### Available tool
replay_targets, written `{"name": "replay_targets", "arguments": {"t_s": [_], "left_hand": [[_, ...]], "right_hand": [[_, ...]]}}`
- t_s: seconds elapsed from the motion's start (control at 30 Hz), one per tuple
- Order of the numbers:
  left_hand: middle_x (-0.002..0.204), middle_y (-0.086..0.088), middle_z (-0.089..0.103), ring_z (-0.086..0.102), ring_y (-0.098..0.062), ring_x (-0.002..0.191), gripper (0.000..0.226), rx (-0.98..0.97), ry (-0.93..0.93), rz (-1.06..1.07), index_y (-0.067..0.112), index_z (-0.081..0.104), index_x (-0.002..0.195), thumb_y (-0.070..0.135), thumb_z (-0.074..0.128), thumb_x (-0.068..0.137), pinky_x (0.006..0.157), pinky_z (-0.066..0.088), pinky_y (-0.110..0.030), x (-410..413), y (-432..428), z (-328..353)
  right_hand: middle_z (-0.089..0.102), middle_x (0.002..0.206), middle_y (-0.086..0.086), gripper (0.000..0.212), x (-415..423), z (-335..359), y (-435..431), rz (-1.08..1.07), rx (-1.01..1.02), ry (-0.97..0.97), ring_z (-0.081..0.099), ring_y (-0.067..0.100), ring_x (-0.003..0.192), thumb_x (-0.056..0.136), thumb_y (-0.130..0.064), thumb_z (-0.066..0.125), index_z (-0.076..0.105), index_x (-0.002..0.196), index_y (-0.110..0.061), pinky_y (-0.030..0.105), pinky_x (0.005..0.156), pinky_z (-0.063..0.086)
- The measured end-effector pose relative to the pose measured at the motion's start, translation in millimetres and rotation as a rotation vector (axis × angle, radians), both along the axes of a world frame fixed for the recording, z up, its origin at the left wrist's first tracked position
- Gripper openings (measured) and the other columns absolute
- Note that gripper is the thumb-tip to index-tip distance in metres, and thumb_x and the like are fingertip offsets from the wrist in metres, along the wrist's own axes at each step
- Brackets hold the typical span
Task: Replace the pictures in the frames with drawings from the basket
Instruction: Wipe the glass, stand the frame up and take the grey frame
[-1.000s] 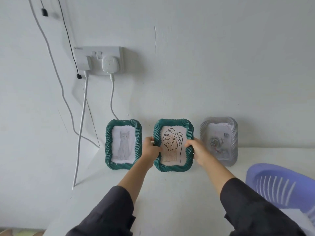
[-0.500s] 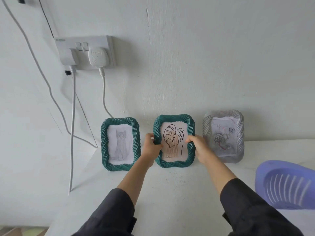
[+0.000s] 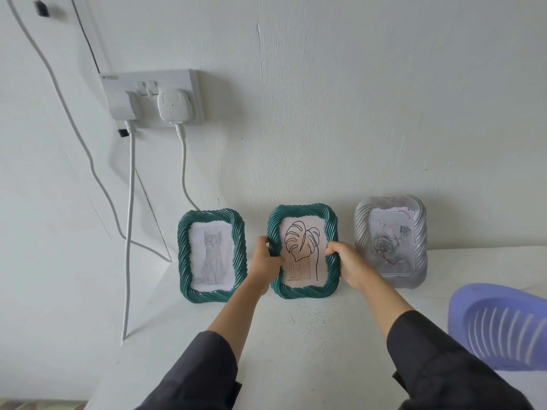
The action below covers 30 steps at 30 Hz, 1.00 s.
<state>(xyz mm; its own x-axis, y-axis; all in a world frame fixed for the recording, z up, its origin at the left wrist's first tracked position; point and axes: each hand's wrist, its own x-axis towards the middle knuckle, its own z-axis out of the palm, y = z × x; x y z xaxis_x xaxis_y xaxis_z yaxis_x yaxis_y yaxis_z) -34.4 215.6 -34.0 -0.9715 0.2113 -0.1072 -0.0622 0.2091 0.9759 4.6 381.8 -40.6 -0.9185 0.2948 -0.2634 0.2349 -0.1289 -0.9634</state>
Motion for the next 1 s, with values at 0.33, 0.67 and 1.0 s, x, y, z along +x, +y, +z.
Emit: {"name": "replay_targets", "arguments": {"t_s": [0.33,0.67,1.0], "left_hand": [[0.123,-0.016,0.055,0.056,-0.027,0.103,0.054,-0.018,0.015,0.01,0.008,0.038,0.134,-0.006,0.057,0.086,0.084,0.052,-0.034,9.9,-9.7,-2.6],[0.118,-0.019,0.061,0.06,-0.026,0.093,0.056,-0.076,-0.016,0.048,0.004,0.04,0.135,-0.008,0.058,0.084,0.083,0.054,-0.034,26.4,-14.6,-10.4],[0.119,-0.018,0.061,0.06,-0.026,0.095,0.056,-0.112,-0.024,0.053,0.006,0.038,0.137,-0.006,0.058,0.086,0.086,0.054,-0.036,30.4,-13.8,-7.7]], "right_hand": [[0.05,0.07,-0.001,0.02,22.6,-19.3,-7.0,-0.021,0.189,0.067,0.047,0.013,0.069,0.08,0.001,0.056,0.052,0.069,-0.015,0.023,0.063,0.036],[0.065,0.111,0.014,0.054,48.9,-25.0,-11.5,-0.119,0.265,0.134,0.063,0.029,0.102,0.081,-0.001,0.066,0.047,0.131,-0.008,0.044,0.092,0.052],[0.064,0.118,0.017,0.056,53.4,-17.0,-13.7,-0.108,0.332,0.096,0.063,0.028,0.102,0.083,-0.003,0.064,0.044,0.135,-0.01,0.039,0.091,0.052]]}}
